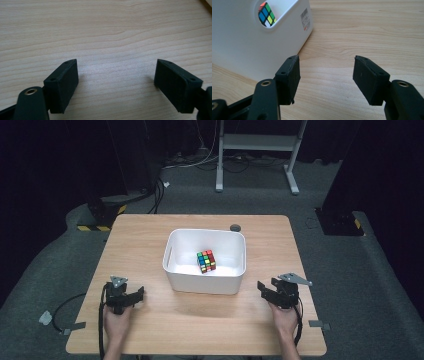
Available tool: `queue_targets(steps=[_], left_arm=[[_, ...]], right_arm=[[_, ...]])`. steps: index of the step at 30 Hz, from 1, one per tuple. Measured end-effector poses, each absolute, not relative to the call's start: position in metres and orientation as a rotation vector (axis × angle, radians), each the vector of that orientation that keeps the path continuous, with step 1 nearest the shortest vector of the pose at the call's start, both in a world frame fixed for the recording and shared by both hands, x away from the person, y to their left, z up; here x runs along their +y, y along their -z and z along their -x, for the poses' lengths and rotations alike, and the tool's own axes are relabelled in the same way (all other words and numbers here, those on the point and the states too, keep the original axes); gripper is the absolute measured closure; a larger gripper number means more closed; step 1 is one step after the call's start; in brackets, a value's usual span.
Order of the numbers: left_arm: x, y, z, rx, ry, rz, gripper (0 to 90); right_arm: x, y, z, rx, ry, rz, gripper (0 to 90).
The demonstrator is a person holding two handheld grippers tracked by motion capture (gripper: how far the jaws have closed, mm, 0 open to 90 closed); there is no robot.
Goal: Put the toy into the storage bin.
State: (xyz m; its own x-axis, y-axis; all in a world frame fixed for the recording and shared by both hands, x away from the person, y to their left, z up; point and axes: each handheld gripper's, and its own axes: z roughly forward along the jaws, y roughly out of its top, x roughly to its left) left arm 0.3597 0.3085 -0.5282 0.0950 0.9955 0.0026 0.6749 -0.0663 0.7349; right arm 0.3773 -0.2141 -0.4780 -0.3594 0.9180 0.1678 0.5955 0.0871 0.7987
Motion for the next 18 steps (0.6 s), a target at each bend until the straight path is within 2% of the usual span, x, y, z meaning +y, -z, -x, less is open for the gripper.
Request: queue_targets(steps=[18], left_arm=[[0.308,0.528,-0.36,1.638,-0.72,-1.802,19.5]], right_arm=[[-0.213,0.489,-0.391,2.0,-1.055,-1.506,38.7]])
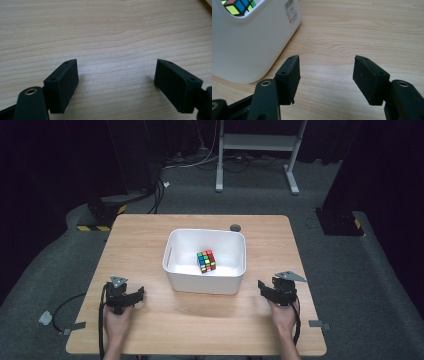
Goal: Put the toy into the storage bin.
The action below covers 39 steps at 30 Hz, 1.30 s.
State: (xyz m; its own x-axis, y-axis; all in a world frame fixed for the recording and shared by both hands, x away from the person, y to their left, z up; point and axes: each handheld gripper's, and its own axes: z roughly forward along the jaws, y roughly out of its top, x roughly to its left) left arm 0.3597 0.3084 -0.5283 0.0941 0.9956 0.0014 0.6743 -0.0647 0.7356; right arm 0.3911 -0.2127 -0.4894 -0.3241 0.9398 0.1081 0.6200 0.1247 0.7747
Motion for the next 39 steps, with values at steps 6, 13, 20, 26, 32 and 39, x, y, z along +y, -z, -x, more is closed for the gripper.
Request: queue_targets(steps=[6,13,20,26,32,39], left_arm=[[0.308,0.528,-0.36,1.638,-0.72,-1.802,19.5],[0.309,0.528,-0.36,1.639,-0.72,-1.803,19.4],[0.309,0.528,-0.36,1.639,-0.72,-1.803,19.4],[0.308,0.528,-0.361,1.642,-0.719,-1.802,19.2],[0.308,0.528,-0.361,1.642,-0.718,-1.802,19.1],[0.308,0.528,-0.36,1.641,-0.719,-1.802,19.1]], right_arm=[[-0.211,0.492,-0.393,1.997,-1.03,-1.498,38.5],[-0.21,0.495,-0.398,1.99,-1.005,-1.487,38.3],[-0.205,0.502,-0.401,1.999,-0.962,-1.468,38.0],[-0.203,0.505,-0.405,2.004,-0.928,-1.467,38.0],[-0.202,0.509,-0.407,2.014,-0.901,-1.466,37.7],[-0.203,0.515,-0.411,2.019,-0.884,-1.474,37.9]])
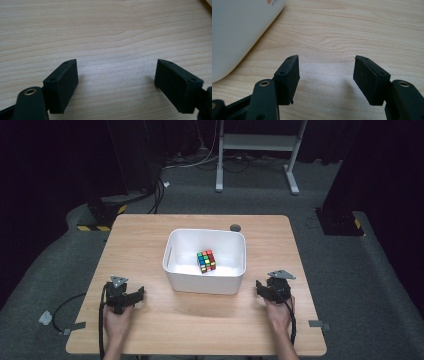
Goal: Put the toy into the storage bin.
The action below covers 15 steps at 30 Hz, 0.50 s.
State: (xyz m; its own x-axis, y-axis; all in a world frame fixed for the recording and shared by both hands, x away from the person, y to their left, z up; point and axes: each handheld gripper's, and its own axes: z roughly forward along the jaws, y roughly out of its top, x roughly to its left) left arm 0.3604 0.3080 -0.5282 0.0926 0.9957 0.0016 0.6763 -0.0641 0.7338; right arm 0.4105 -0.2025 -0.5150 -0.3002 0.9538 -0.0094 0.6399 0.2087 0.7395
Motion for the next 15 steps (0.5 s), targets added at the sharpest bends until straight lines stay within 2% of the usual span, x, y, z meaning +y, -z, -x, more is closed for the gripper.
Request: queue_targets(steps=[15], left_arm=[[0.3079,0.5284,-0.3593,1.631,-0.718,-1.808,19.0]], right_arm=[[-0.2045,0.5226,-0.4141,2.038,-0.859,-1.468,35.1]])
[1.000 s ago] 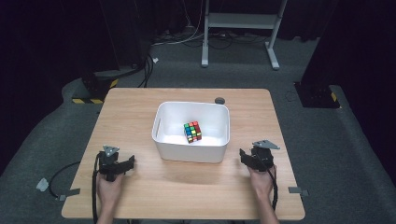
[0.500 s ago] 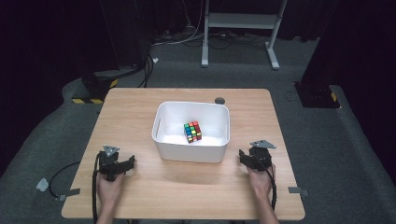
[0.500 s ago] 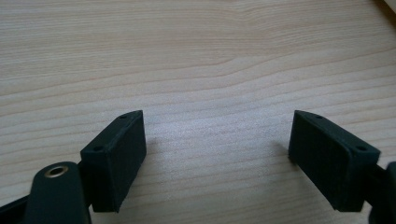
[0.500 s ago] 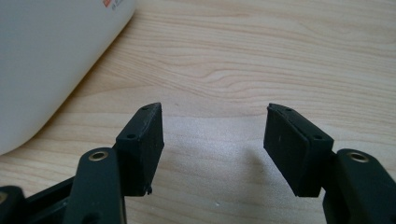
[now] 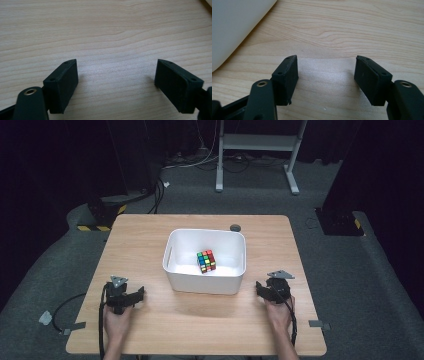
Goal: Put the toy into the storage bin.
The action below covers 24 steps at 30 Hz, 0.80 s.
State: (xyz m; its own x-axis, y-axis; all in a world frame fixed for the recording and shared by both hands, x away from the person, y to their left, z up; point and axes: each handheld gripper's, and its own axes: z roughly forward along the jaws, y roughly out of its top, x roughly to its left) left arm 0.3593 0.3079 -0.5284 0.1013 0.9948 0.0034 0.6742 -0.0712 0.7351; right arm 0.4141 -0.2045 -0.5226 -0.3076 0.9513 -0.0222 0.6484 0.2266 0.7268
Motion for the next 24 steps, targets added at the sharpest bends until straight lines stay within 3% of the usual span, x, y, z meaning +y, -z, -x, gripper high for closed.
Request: queue_targets(steps=[8,24], left_arm=[[0.3078,0.5283,-0.3586,1.629,-0.713,-1.811,18.9],[0.3079,0.5283,-0.3586,1.625,-0.711,-1.814,18.9]], right_arm=[[-0.2032,0.5237,-0.4149,2.036,-0.856,-1.472,28.2],[-0.203,0.5237,-0.415,2.044,-0.86,-1.466,27.9]])
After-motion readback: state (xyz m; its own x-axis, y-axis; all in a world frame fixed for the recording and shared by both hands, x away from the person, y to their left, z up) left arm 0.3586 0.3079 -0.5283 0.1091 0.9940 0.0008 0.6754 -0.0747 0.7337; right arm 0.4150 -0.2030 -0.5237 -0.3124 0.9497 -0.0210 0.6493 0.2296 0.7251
